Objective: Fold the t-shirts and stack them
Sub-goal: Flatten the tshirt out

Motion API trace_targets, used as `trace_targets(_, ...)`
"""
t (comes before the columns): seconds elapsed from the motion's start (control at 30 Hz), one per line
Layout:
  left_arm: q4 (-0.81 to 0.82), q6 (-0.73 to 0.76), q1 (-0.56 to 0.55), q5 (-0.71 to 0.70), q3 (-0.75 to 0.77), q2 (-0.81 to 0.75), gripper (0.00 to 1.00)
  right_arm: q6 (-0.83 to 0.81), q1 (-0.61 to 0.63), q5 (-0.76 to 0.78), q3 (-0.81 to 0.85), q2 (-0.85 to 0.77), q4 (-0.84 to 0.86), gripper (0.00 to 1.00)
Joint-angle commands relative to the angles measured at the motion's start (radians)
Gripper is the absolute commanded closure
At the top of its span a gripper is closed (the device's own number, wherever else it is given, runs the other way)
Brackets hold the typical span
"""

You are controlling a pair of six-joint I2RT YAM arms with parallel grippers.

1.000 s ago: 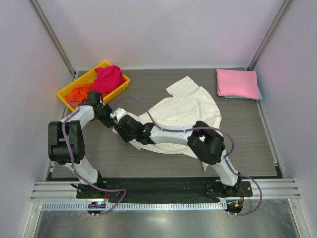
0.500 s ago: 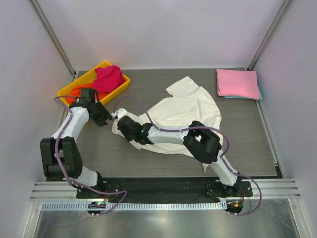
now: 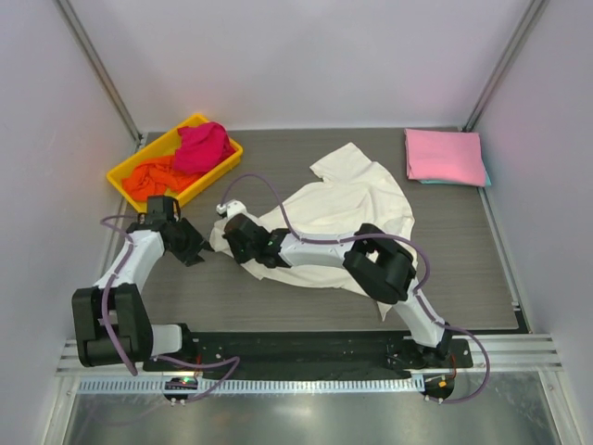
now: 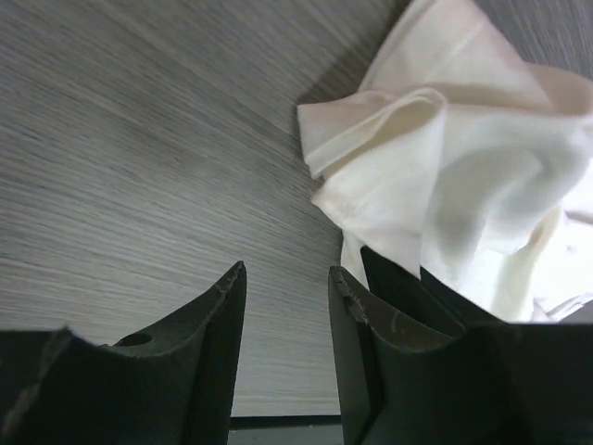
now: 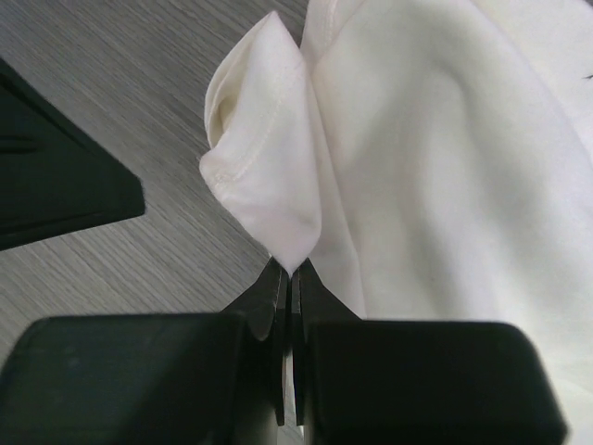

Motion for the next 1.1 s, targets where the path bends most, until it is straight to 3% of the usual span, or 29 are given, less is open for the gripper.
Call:
trace_targets(0.0, 0.128, -0.092, 0.044, 0.099, -0.045, 0.006, 0.57, 0.05, 0.0, -0.035, -0.009, -0.092, 0.064, 0.99)
trace_targets(0.17, 0.278, -0.192, 0.044, 0.131, -0.131, -0.02, 0.56, 0.07, 0.0, -0.044, -0.041, -0.104, 0.073, 0.99)
trace_targets(0.53, 0.359, -0.247, 0.044, 0.093, -0.217, -0.031, 0.56, 0.108, 0.002, -0.081, -0.07, -0.098, 0.128, 0.99)
trace_targets(0.9, 0.386, -0.264, 0.044, 0.088, -0.217, -0.032, 0.7, 0.133, 0.0, -0.081, -0.084, -0.101, 0.122, 0.99)
trace_targets(1.07, 0.389, -0.273, 0.042, 0.101, -0.216, -0.029, 0.68, 0.153, 0.0, -0.073, -0.103, -0.101, 0.124, 0.99)
